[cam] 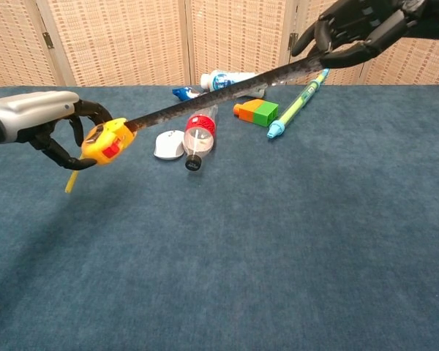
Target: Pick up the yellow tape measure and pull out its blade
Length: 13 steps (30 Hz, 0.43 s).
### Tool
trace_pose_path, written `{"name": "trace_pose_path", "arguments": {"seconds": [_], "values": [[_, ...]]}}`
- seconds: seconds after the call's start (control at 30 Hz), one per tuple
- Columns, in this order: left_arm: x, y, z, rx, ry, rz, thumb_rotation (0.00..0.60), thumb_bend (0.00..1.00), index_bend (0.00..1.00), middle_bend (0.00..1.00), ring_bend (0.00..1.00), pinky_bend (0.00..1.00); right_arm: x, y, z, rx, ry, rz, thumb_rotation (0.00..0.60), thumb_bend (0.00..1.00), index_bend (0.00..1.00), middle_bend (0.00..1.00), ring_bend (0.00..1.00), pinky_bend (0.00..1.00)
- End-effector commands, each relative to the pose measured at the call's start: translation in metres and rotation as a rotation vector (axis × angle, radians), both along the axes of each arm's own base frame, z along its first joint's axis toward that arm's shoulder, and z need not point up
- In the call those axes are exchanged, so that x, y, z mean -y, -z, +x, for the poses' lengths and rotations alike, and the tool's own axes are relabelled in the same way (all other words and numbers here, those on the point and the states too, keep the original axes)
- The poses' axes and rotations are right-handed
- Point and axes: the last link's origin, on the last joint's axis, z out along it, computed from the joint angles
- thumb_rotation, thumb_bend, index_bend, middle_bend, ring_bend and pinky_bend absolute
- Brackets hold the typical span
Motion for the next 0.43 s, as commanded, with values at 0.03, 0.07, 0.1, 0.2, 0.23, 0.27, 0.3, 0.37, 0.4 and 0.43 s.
{"name": "trace_pose_path", "arguments": {"seconds": [0.03, 0.07, 0.1, 0.2, 0.23, 0.27, 0.3, 0.37, 0.4, 0.43], "values": [[0.0, 0.001, -0.003, 0.002, -0.009, -0.001, 0.6, 0.38, 0.54, 0.55, 0.43, 0.07, -0.007, -0.014, -0.008, 0.014, 0.01, -0.013, 0.6, 0.46, 0.64, 0.27, 0.21, 0.09], [0.0, 0.001, -0.004, 0.003, -0.013, 0.0, 0.6, 0.38, 0.54, 0.55, 0.43, 0.07, -0.008, -0.019, -0.011, 0.023, 0.015, -0.021, 0.6, 0.46, 0.64, 0.27, 0.21, 0.09], [-0.001, 0.001, -0.005, 0.003, -0.014, 0.0, 0.6, 0.38, 0.53, 0.55, 0.43, 0.07, -0.009, -0.022, -0.012, 0.027, 0.016, -0.024, 0.6, 0.46, 0.64, 0.27, 0.21, 0.09], [-0.001, 0.001, -0.006, 0.001, -0.017, 0.0, 0.6, 0.38, 0.54, 0.55, 0.43, 0.07, -0.014, -0.032, -0.019, 0.039, 0.022, -0.037, 0.6, 0.46, 0.64, 0.27, 0.21, 0.09], [-0.001, 0.001, -0.007, 0.001, -0.018, 0.0, 0.6, 0.38, 0.54, 0.55, 0.43, 0.07, -0.015, -0.035, -0.021, 0.04, 0.023, -0.04, 0.6, 0.46, 0.64, 0.27, 0.21, 0.09], [-0.001, 0.001, -0.007, 0.001, -0.018, 0.001, 0.6, 0.38, 0.54, 0.55, 0.43, 0.07, -0.016, -0.038, -0.023, 0.041, 0.024, -0.043, 0.6, 0.46, 0.64, 0.27, 0.21, 0.09], [-0.001, 0.001, -0.007, 0.002, -0.02, 0.0, 0.6, 0.38, 0.54, 0.55, 0.43, 0.07, -0.018, -0.041, -0.026, 0.046, 0.027, -0.047, 0.6, 0.46, 0.64, 0.27, 0.21, 0.09], [0.0, 0.002, -0.008, 0.001, -0.021, -0.001, 0.6, 0.38, 0.54, 0.55, 0.43, 0.07, -0.02, -0.045, -0.029, 0.052, 0.028, -0.048, 0.6, 0.46, 0.64, 0.27, 0.21, 0.09], [0.0, 0.002, -0.008, 0.0, -0.021, -0.002, 0.6, 0.38, 0.54, 0.55, 0.43, 0.07, -0.021, -0.047, -0.03, 0.055, 0.028, -0.049, 0.6, 0.46, 0.64, 0.27, 0.21, 0.09], [0.0, 0.002, -0.008, 0.0, -0.021, -0.002, 0.6, 0.38, 0.54, 0.55, 0.43, 0.07, -0.022, -0.048, -0.031, 0.056, 0.028, -0.049, 0.6, 0.46, 0.64, 0.27, 0.21, 0.09]]}}
